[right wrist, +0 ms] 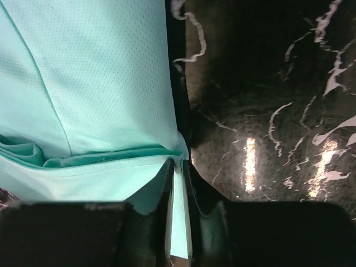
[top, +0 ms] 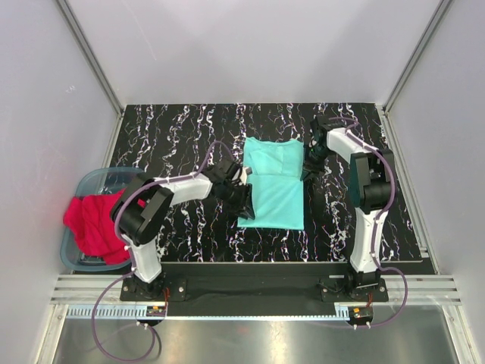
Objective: Fold and stack the t-shirts
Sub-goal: Fold the tshirt
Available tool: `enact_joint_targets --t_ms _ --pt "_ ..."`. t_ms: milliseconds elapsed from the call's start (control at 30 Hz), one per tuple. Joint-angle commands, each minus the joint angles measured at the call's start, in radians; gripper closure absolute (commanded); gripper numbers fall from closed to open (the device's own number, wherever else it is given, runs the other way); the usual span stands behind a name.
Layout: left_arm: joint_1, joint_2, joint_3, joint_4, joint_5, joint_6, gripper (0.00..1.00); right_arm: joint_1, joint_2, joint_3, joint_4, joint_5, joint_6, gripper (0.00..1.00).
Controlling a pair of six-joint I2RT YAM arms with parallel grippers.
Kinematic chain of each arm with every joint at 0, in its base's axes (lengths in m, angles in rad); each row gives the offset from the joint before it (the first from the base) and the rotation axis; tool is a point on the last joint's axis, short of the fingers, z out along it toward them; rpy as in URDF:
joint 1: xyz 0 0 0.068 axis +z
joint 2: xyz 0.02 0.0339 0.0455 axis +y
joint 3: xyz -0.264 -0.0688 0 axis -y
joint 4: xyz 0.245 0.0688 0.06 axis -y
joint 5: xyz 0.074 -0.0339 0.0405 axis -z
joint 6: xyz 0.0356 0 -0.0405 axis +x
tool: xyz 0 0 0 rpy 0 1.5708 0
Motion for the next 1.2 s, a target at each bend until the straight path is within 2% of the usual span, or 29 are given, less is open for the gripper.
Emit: enact_joint_targets --t_ms 0,100,133,200,300,433,467,500,533,633,767,900,1167 --pt "-0.012 -0.041 -0.066 -0.022 -0.040 -0.008 0.58 0.031 -0.007 0.066 -0.038 -0.002 -0.039 0.81" --pt "-0.012 -0.115 -0.071 -0.043 -0.029 -0.022 0.54 0.035 -0.103 0.049 -0.095 0.047 -0.031 0.65" --pt "-0.013 -0.136 -0.063 -0.055 -0.029 -0.025 0.54 0.046 -0.134 0.017 -0.108 0.081 -0.030 0.53" --pt "-0.012 -0.185 -0.043 -0.088 -0.029 -0.028 0.51 0.066 -0.236 -0.030 -0.130 0.077 -0.030 0.48" --pt "-0.012 -0.240 -0.029 -0.099 -0.017 -0.046 0.50 0.132 -0.320 -0.142 -0.142 -0.035 -0.010 0.48" --pt "-0.010 -0.274 -0.051 -0.076 -0.015 -0.085 0.52 0.239 -0.418 -0.350 -0.045 -0.225 0.093 0.57" --pt "-0.010 -0.264 -0.058 -0.069 -0.018 -0.086 0.54 0.271 -0.421 -0.386 -0.002 -0.318 0.154 0.61" --pt "-0.007 -0.256 -0.064 -0.059 -0.018 -0.091 0.57 0.285 -0.420 -0.414 0.075 -0.354 0.185 0.77" --pt "-0.004 -0.245 -0.090 -0.045 -0.012 -0.104 0.62 0.300 -0.394 -0.437 0.100 -0.379 0.205 0.85" --pt "0.008 -0.221 -0.158 0.047 0.000 -0.144 0.68 0.371 -0.334 -0.420 0.163 -0.411 0.242 0.99" --pt "0.017 -0.153 -0.179 0.093 -0.020 -0.146 0.71 0.408 -0.236 -0.388 0.233 -0.448 0.280 1.00" --pt "0.020 -0.099 -0.176 0.086 -0.049 -0.135 0.73 0.439 -0.153 -0.343 0.226 -0.436 0.271 1.00" --pt "0.028 -0.044 -0.212 0.055 -0.078 -0.134 0.78 0.439 -0.173 -0.443 0.217 -0.390 0.225 1.00"
